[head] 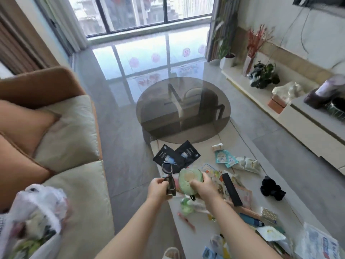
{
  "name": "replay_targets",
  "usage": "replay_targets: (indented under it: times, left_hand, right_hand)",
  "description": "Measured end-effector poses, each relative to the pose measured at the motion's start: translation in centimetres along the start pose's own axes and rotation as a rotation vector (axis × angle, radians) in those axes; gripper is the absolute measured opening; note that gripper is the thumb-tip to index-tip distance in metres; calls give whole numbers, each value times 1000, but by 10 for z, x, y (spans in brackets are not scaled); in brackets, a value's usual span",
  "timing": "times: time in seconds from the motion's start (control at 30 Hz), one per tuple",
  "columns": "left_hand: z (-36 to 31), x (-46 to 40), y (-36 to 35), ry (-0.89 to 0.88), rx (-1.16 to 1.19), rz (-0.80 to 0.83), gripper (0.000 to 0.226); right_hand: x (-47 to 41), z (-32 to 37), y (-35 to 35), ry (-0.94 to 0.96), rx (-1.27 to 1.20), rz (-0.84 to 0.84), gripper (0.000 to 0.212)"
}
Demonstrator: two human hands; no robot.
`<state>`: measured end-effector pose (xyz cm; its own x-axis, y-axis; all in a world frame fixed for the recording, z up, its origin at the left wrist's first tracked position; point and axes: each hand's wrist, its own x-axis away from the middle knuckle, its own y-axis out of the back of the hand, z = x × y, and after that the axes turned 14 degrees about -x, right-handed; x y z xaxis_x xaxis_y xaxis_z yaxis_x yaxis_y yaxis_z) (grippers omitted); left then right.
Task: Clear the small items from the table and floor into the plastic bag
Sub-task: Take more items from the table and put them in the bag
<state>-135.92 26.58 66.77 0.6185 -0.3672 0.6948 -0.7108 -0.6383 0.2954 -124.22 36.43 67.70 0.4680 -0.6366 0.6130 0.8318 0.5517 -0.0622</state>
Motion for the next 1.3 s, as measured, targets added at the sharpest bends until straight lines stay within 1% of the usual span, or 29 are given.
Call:
replay_targets:
  times: [0.07,0.13,0.27,0.4,0.53,0.7,0.83,0.93,1.0,1.17,1.3]
  left_hand:
    - [0,19,34,-9,82,-50,22]
    - [3,37,70,-5,148,-101,21]
    - [24,66,142,15,274,-210,23]
    - [61,81,212,58,410,-299,33]
    - [103,92,278,94,501,-387,35]
    - [156,106,348,136,525,-471,26]
    - [190,103,390,172,533,-566,23]
    - [208,99,414,220,583,-634,23]
    - [218,95,425,236,608,-624,24]
    - [234,69,448,285,650,-611,34]
    - [241,33,464,339,660,-600,40]
  right_hand:
    - [18,14,-31,17,38,69,35]
    - [31,21,-64,38,71,132,36]
    - [55,24,-132,83,145,222,25]
    - [76,12,-203,112,250,311,12]
    - [95,-5,-272,75,324,398,7]
    - [108,-34,-357,10,366,481,15]
    - [114,-60,-415,-16,358,506,19]
    - [117,-77,-450,-44,367,512,22]
    - [115,-88,-471,-50,428,506,20]
    - [92,-111,-517,-82,561,519,28]
    - [63,-123,-556,-82,656,524,22]
